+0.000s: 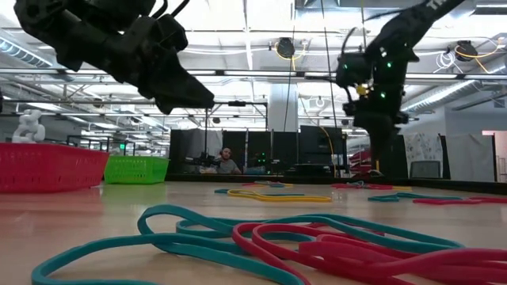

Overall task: Sort rubber bands into baskets
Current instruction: Put the yellow rubber band into the green bin

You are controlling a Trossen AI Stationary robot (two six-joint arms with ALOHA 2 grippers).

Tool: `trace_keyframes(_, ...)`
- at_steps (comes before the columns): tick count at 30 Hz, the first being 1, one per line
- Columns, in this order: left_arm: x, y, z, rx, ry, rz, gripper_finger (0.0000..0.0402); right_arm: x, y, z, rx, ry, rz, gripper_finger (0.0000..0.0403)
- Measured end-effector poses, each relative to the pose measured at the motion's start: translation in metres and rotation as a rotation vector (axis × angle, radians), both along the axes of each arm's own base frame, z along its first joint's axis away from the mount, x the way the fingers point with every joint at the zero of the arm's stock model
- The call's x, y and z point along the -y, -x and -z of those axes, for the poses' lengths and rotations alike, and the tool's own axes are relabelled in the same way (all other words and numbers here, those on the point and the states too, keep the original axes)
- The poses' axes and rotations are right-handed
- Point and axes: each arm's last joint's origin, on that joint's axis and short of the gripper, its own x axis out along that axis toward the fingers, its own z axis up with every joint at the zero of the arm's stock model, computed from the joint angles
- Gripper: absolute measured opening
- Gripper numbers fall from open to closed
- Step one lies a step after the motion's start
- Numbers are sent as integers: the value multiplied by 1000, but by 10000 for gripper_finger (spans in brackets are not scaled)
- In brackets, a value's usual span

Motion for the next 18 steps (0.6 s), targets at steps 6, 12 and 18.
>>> trace_keyframes(6,14,1,0,2,14,50,118,23,27,7,-62,-97,75,66)
trace_keyframes(12,23,2,-3,29,11,71,118,37,33,21,-96,-159,58,75)
trace_keyframes(18,22,1,-4,48,5,70,118,48,27,31,-84,-120,18,98)
